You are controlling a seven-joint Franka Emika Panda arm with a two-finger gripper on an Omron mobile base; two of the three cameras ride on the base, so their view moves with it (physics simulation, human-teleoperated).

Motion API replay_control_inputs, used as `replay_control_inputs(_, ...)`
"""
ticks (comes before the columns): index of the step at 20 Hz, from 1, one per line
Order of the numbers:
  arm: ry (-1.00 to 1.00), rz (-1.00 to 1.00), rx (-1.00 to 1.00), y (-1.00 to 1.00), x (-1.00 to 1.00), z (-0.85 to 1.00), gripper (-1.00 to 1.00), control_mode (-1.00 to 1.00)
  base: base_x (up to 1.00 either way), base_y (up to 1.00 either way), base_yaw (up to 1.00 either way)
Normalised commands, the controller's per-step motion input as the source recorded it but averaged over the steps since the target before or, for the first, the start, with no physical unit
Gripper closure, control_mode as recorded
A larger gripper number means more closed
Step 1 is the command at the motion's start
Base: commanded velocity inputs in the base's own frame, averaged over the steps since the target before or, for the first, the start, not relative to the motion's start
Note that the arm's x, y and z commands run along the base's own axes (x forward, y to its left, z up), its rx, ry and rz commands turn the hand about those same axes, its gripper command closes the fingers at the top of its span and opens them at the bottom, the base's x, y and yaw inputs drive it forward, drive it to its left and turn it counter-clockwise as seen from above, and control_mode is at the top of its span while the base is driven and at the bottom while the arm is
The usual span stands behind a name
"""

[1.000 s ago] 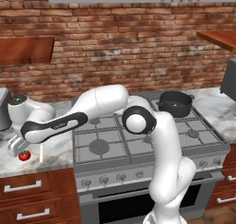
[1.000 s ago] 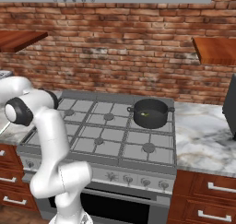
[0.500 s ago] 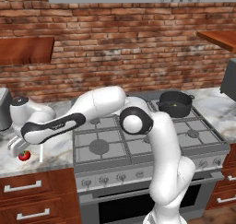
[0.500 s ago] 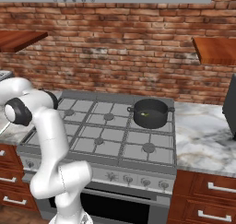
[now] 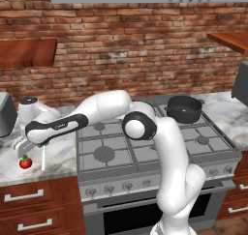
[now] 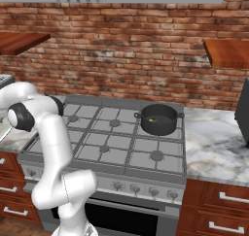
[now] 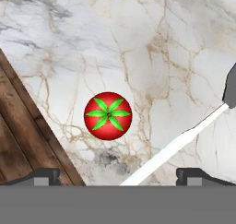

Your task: Put the tomato and broccoli in the pot. Retrieve the spatula and lightly stir the vegetables in the pot.

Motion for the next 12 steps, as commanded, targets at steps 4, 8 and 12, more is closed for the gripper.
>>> replay_control_inputs(4, 0.12, 0.00, 0.00, 0.15, 0.07, 0.00, -1.00, -1.00, 0.00, 0.00, 0.00)
replay_control_inputs(8, 0.16, 0.00, 0.00, 0.23, 0.00, -0.02, -1.00, -1.00, 0.00, 0.00, 0.00)
replay_control_inputs(12, 0.08, 0.00, 0.00, 0.24, 0.00, -0.04, -1.00, -1.00, 0.00, 0.00, 0.00)
